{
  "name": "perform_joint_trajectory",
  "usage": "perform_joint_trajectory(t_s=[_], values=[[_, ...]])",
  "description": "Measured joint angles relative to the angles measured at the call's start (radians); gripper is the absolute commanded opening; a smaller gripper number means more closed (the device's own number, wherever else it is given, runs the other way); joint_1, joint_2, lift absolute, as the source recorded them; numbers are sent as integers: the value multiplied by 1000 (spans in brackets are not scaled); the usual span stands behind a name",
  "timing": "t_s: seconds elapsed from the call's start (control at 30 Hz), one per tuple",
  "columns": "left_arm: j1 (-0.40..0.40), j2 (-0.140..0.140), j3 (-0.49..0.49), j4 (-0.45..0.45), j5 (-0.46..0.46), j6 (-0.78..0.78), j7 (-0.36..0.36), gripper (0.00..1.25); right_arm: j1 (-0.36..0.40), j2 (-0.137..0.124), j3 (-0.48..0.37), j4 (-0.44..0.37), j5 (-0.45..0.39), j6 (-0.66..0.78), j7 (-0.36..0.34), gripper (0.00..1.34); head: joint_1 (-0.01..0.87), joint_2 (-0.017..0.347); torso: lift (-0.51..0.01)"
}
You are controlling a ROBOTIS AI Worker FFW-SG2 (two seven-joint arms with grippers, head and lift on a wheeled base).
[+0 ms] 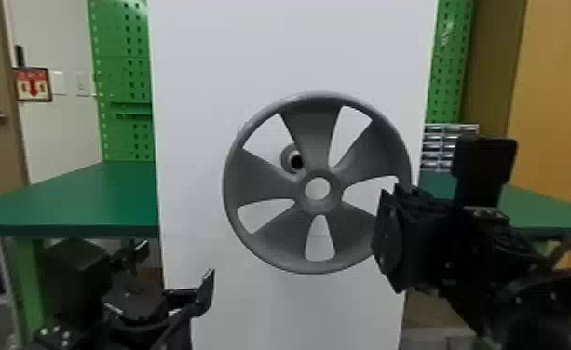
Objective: Hold the wheel and insert it
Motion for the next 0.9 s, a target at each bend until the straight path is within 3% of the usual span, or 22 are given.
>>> perform_joint_trajectory(t_s=[0.9], values=[[3, 2, -6, 3, -2, 0, 0, 1147, -95, 0, 46, -2, -8, 59, -38, 120, 210, 9, -442]])
